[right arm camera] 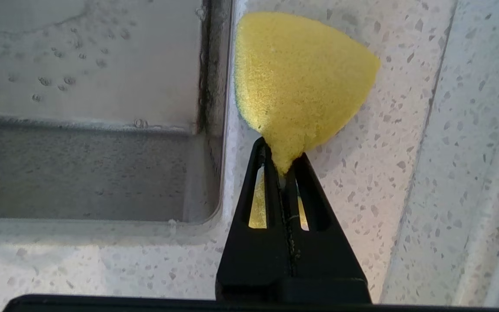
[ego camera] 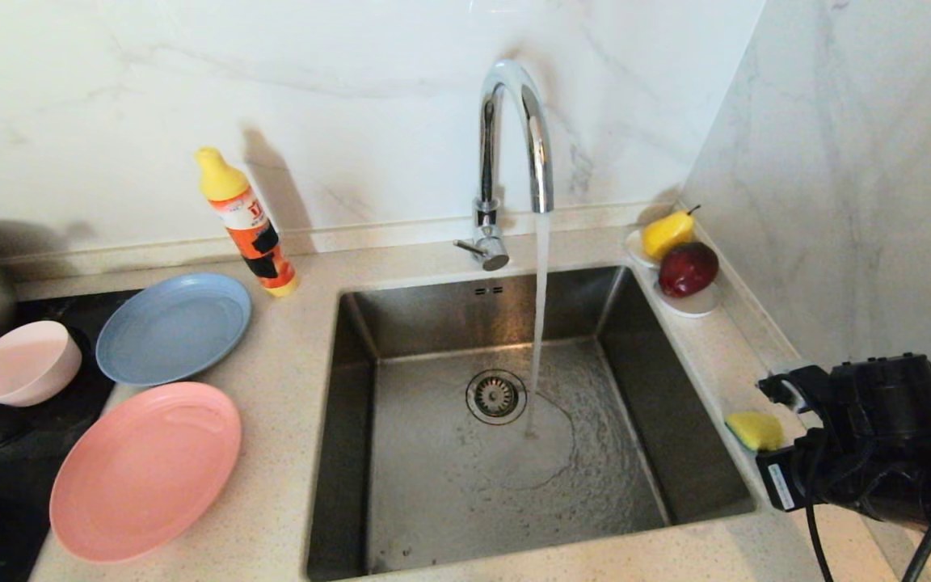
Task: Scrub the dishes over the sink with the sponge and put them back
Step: Put down the sponge
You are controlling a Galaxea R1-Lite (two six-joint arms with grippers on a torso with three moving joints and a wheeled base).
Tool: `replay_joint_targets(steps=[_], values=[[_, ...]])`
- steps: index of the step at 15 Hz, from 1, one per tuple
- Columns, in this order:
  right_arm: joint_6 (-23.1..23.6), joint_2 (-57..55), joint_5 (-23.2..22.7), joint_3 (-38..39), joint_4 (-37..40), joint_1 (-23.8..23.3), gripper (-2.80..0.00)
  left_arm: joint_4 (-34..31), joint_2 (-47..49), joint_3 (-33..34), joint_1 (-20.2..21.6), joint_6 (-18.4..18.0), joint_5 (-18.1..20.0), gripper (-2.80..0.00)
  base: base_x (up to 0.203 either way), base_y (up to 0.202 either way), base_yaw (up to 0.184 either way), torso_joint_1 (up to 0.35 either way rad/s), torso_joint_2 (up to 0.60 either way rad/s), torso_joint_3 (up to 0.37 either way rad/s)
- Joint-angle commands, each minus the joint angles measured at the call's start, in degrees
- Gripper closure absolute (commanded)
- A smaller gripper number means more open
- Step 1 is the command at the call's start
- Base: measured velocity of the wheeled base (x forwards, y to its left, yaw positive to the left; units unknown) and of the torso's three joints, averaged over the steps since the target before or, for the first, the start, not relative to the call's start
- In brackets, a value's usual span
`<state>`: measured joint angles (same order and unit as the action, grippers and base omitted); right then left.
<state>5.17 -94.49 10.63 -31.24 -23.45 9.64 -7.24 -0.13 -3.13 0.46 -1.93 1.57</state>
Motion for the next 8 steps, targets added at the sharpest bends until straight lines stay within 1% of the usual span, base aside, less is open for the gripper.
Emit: replay_joint_targets(steps=[1,5,8], values=[[-0.1,0.6,0.0,0.4,-0.1,0.4,0.00,-0.1,0.1,0.0,0.0,0.0,0.0,0.00,0.000,0.000,0.000,0.000,0.00,0.000],[-0.6,0.6,0.2,0.6,-0.1,0.4,0.00,-0.1,0.1,0.0,0.0,0.0,0.0,0.00,0.000,0.000,0.000,0.000,0.00,0.000],[-2.1,0.0,0.2,0.9,0.1,0.2,0.00,-0.1,0.1,0.0,0.0,0.0,0.0,0.00,0.000,0.000,0.000,0.000,0.00,0.000]])
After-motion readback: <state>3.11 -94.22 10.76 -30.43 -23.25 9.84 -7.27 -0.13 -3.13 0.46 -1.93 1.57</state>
